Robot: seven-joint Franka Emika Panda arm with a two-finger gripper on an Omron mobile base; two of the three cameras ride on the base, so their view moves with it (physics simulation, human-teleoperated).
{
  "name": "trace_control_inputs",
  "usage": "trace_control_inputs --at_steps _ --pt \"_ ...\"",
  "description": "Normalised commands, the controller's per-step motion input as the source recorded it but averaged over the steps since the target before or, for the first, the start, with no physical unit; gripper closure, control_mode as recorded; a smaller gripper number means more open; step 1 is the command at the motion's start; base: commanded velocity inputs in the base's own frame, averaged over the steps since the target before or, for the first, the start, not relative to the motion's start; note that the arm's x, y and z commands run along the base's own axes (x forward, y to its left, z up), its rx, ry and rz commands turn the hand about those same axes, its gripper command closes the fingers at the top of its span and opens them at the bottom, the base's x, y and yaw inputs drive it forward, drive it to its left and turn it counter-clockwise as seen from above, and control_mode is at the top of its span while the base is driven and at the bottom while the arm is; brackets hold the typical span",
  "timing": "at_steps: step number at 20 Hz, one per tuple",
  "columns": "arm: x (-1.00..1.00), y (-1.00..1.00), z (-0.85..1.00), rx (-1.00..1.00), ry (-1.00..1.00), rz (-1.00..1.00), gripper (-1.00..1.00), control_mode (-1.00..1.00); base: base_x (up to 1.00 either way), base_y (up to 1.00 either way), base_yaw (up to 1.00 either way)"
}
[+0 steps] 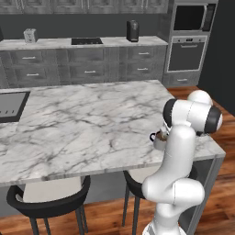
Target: Pick up the marshmallow and place it in the cup of hot chocolate on the dining counter.
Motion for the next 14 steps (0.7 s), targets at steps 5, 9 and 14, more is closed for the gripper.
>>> trace_control_inputs --at_steps 5,9,14 --pt "0.30 0.00 0.00 0.00 0.00 0.00 1.00 -1.00 0.00 0.00 0.00" --pt "0.22 0.00 -0.11 0.00 0.00 0.00 1.00 -1.00 0.00 0.00 0.00" --pt "0.00 -0.01 -0.09 0.00 0.00 0.00 -1.00 -1.00 0.00 0.00 0.00"
